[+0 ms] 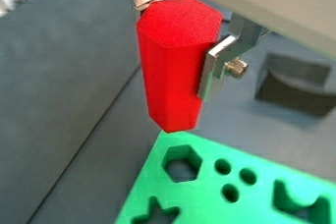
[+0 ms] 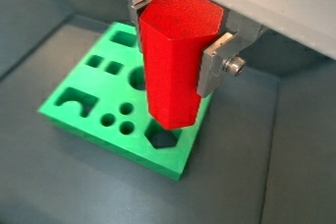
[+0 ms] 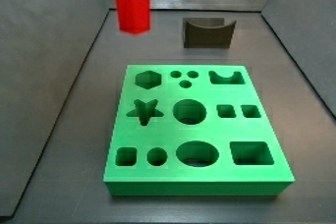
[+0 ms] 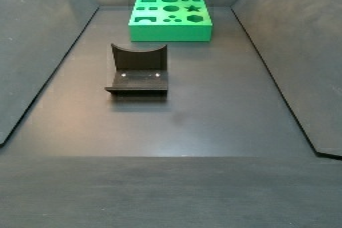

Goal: Insert the hexagon object.

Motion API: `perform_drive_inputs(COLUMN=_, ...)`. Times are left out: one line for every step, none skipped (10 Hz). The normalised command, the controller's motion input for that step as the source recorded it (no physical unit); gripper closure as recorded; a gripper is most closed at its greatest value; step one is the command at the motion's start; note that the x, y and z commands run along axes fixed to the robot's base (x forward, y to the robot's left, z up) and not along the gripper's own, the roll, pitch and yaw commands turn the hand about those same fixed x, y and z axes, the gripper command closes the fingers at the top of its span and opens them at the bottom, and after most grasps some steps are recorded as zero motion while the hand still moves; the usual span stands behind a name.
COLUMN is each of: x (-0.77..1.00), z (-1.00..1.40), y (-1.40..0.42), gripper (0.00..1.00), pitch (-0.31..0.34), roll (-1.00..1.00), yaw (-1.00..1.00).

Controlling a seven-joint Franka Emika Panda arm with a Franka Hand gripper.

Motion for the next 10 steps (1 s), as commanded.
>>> perform_drive_inputs(x=-0.01, z=-1.0, y=-0.05, gripper=1.0, pitch=0.0, roll=0.0, yaw=-0.92)
perform_drive_inputs(x=0.3, z=-1.0, y=-0.17, gripper=1.0, pitch=-0.056, roll=0.01, yaw=-0.58)
perform_drive_inputs(x=0.39, z=-0.65, y=-0.05, gripper=1.0, pitch=-0.096, roll=-0.02, yaw=-0.35)
perform_drive_inputs(x=0.47, z=-0.53, y=0.0, gripper=1.0, pitch=-0.047, roll=-0.03, yaw=-0.34)
perform_drive_inputs(x=0.35, z=-0.45, y=0.0, gripper=1.0, pitch=0.0, roll=0.0, yaw=-0.28)
perform_drive_inputs(x=0.03, z=-0.3, y=0.0, gripper=1.0, pitch=0.0, roll=0.0, yaw=-0.2)
perform_drive_inputs(x=0.0, z=-0.25, y=0.0, gripper=1.0, pitch=-0.043, roll=-0.02, yaw=-0.12)
perform_drive_inputs(x=0.0, z=-0.26, y=0.0, gripper=1.0, pitch=-0.044, roll=-0.03, yaw=-0.12)
perform_drive_inputs(x=-0.08, z=-0.27, y=0.0, gripper=1.0, pitch=-0.01, roll=0.0, yaw=-0.15)
perform_drive_inputs(x=0.0, z=-0.38, y=-0.03, gripper=1.0, pitch=-0.09, roll=-0.1, yaw=-0.25)
